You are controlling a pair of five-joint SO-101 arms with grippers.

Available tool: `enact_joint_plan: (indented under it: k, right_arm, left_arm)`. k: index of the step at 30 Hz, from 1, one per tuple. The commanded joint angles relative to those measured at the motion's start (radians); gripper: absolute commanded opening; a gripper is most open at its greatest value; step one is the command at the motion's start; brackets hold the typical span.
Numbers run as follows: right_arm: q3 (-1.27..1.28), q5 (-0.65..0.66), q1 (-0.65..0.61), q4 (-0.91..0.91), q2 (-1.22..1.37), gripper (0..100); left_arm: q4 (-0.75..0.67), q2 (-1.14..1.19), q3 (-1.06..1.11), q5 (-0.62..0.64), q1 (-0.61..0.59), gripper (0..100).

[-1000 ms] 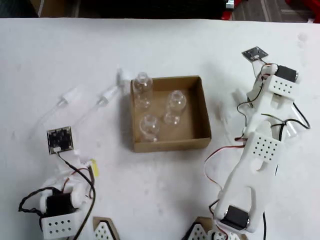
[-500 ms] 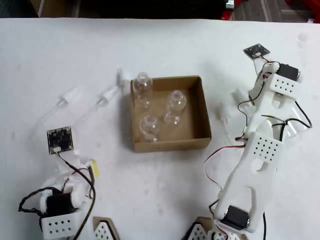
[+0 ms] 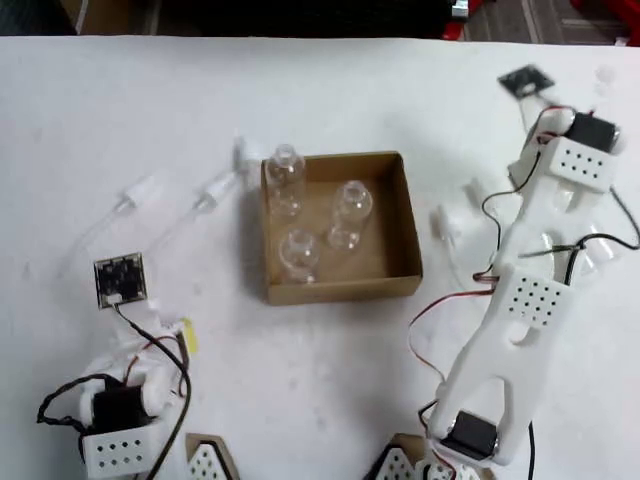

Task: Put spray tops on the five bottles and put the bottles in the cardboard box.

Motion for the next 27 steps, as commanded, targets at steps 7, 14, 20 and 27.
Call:
enact_joint_plan:
  k: [7,14,20,27]
  right_arm:
    - [-0.068,-0.21,-0.033,0.033,-0.348,1.5]
    - [-0.066,-0.261,-0.027,0.035,-0.466,1.5]
    - [-0.064,-0.47,-0.035,0.036,-0.57,1.5]
    - [0.255,-0.554,-0.094,0.036,-0.832,1.5]
  left_arm:
    - [0.006,-0.005,0.0,0.017,-0.008,15]
    - [0.006,-0.005,0.0,0.017,-0.008,15]
    - [0.006,-0.005,0.0,0.015,-0.008,15]
    - [0.006,-0.005,0.0,0.015,-0.008,15]
